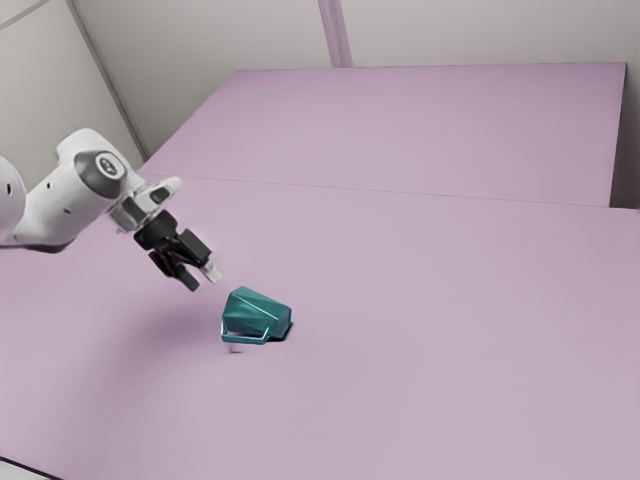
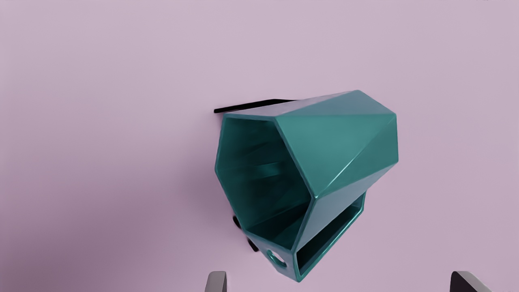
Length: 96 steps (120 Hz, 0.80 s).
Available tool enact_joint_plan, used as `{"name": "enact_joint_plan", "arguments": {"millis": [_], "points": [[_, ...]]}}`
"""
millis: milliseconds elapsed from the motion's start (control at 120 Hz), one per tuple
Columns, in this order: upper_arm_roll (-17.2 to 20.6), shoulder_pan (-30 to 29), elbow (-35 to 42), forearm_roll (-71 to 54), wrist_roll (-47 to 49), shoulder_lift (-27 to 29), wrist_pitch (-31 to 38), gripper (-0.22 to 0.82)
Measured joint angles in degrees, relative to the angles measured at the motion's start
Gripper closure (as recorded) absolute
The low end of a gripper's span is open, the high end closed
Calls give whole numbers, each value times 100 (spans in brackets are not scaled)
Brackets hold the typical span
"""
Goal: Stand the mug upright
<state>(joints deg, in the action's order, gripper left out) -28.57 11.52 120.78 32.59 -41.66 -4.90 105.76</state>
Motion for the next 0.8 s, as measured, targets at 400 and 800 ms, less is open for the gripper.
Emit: {"name": "enact_joint_plan", "arguments": {"millis": [400,800], "points": [[-16,-308,137,796,-1035,-392,-18,0],[-9,-325,176,1635,-1718,-800,-139,0]]}}
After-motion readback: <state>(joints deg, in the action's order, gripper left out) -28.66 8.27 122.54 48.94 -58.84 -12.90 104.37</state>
